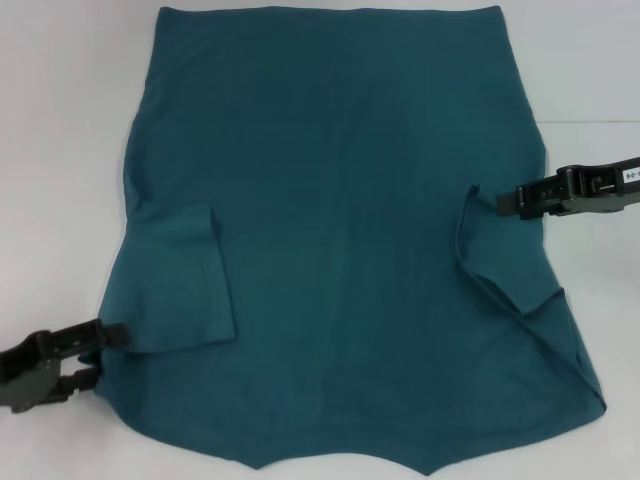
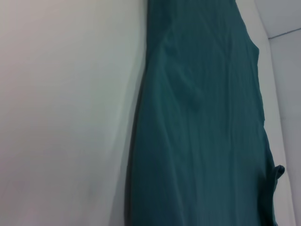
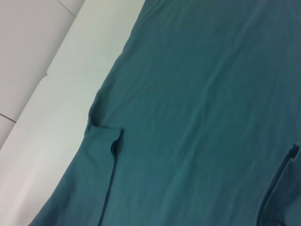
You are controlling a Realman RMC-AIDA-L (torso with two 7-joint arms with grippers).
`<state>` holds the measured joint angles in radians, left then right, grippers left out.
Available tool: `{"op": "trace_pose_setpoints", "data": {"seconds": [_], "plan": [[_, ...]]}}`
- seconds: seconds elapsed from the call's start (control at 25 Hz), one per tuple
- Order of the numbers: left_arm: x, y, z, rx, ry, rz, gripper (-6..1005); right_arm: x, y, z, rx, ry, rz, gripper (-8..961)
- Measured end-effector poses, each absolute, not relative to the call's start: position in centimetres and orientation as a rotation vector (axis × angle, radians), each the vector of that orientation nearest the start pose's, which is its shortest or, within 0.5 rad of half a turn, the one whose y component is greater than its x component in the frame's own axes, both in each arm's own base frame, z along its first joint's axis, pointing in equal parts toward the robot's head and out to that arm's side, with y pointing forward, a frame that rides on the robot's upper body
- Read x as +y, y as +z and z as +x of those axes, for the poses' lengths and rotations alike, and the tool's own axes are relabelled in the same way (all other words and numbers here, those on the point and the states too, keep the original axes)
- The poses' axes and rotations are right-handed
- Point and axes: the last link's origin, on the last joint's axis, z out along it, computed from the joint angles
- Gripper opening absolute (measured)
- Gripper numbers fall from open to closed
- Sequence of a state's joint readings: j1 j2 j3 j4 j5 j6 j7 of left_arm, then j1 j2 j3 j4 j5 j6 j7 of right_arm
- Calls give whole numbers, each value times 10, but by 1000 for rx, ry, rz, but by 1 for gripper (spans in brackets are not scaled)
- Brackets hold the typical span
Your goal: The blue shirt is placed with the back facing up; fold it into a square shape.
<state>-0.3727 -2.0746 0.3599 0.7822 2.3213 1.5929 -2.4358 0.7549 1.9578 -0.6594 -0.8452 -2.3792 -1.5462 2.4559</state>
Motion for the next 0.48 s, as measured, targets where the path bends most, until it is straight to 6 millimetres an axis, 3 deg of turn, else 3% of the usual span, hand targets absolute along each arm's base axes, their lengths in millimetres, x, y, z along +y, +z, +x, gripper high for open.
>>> {"op": "trace_pose_setpoints", "data": {"seconds": [0.48], "plan": [[255, 40, -358, 2513, 799, 2019, 943, 402, 74, 233, 1588, 315, -2354, 486]]}}
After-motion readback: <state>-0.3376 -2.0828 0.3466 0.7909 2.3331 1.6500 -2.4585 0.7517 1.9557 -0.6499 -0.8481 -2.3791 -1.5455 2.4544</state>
